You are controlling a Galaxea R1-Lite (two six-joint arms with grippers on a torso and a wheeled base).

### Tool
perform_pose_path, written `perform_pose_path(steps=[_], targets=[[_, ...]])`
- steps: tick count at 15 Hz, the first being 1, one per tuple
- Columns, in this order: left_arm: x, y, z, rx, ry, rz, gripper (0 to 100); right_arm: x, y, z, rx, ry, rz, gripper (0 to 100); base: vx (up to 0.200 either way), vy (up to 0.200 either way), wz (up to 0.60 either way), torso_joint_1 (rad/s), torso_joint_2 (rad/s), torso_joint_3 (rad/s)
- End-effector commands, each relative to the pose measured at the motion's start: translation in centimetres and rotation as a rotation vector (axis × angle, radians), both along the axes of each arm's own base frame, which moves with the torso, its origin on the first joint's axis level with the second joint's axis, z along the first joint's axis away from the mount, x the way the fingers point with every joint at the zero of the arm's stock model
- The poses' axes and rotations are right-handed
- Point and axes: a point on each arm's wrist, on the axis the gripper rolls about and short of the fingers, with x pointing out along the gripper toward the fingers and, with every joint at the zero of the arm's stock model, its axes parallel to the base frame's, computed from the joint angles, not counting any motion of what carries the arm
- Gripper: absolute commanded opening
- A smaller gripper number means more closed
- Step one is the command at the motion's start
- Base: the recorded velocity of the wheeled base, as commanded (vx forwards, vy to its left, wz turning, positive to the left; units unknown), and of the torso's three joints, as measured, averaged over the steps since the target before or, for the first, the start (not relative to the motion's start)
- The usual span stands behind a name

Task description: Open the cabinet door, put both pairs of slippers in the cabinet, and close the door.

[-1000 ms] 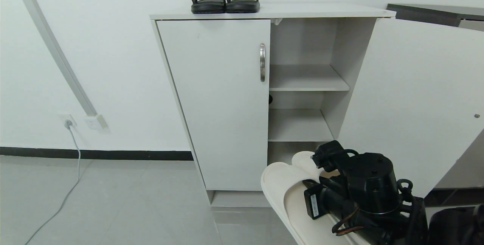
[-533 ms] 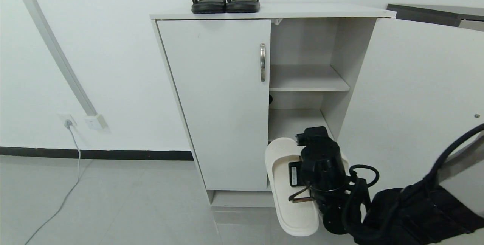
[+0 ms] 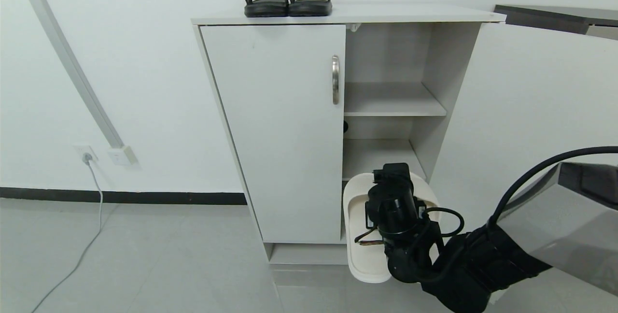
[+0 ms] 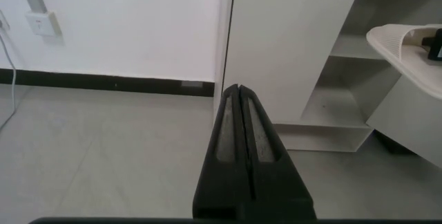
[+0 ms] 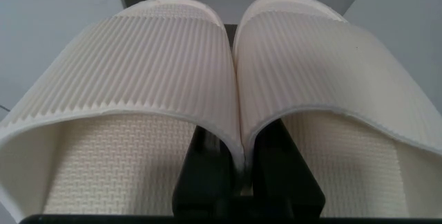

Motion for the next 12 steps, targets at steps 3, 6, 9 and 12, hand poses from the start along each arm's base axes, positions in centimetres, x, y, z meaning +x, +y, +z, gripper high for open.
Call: perform_pose_path(steps=[3, 6, 9, 12], targets=[[0.0, 0.0, 0.0, 0.000, 0.002, 0.001, 0, 0.4, -0.1, -0.9, -0.014, 0.012, -0.009, 0, 0.000, -0.200, 0.00, 0.004, 0.00, 0.002], [0.0, 0.0, 0.0, -0.002, 0.002, 0.001, 0, 0.7, 0.2, -2.3, -0.032, 0.029, -0.007, 0, 0.000, 0.000, 0.00, 0.000, 0.00, 0.000], [0.0, 0.0, 0.0, -0.002, 0.002, 0.001, 0, 1.6, 0.2, -3.2, -0.037, 0.030, -0.023, 0, 0.000, 0.000, 0.00, 0.000, 0.00, 0.000], [0.0, 0.0, 0.0, -0.002, 0.002, 0.001, 0, 2.1, 0.5, -3.2, -0.026, 0.022, -0.020, 0, 0.000, 0.000, 0.00, 0.000, 0.00, 0.000]])
